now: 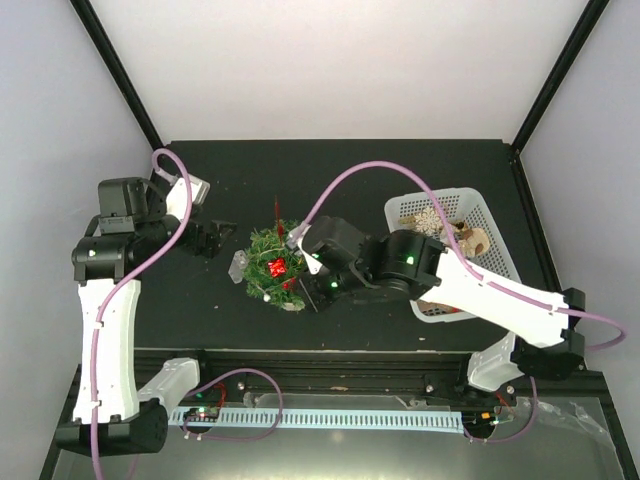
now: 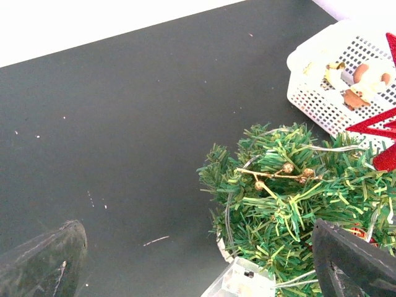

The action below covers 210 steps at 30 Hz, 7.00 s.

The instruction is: Decorate the small christmas tree

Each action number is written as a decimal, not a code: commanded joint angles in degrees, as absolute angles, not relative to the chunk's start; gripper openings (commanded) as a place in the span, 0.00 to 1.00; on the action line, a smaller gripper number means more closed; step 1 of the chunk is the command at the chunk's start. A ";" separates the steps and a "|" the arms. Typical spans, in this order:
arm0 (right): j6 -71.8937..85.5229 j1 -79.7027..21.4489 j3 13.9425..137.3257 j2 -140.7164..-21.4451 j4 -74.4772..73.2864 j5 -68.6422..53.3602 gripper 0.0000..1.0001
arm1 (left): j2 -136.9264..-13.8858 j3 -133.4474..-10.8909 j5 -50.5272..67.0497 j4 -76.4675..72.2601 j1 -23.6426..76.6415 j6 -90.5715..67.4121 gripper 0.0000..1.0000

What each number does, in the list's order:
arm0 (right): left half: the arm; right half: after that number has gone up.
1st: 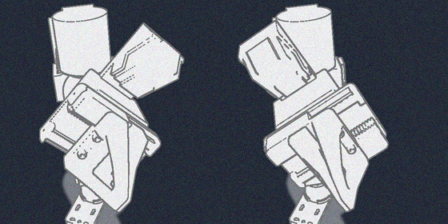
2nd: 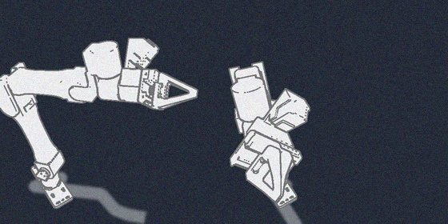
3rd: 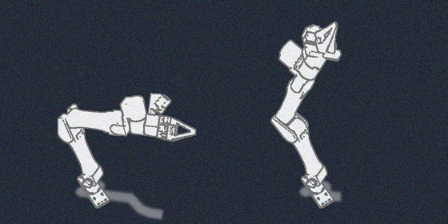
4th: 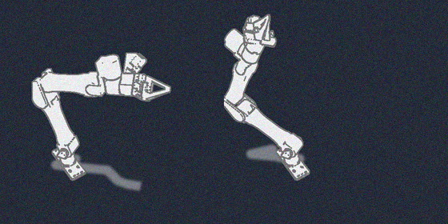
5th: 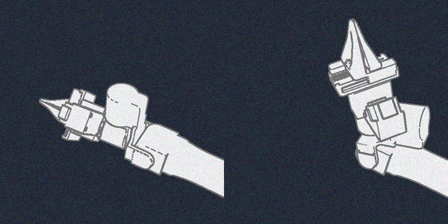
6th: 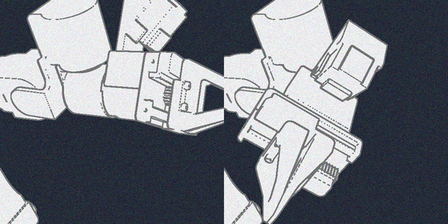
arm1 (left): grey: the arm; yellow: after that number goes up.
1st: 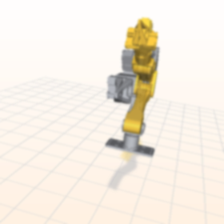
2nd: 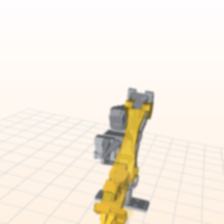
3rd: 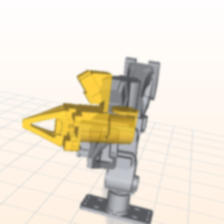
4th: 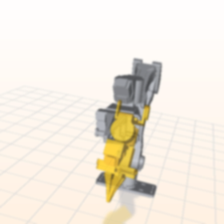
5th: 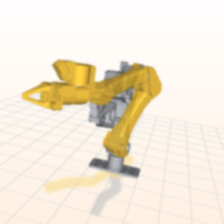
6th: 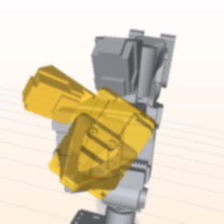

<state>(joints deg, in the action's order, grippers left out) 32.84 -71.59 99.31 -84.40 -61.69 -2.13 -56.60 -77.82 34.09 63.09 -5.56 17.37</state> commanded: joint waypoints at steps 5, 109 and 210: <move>30.18 -73.25 93.68 -85.21 -57.85 -2.71 0.04 | -54.02 -76.33 35.58 64.92 -6.67 18.09 0.99; 25.63 -72.54 93.55 -95.14 -55.85 11.99 0.20 | -52.99 -75.93 35.69 67.79 -6.79 17.40 0.99; 20.46 -28.76 82.40 -50.63 -62.87 -13.11 1.00 | -68.24 -85.27 46.35 89.02 -46.79 52.58 0.99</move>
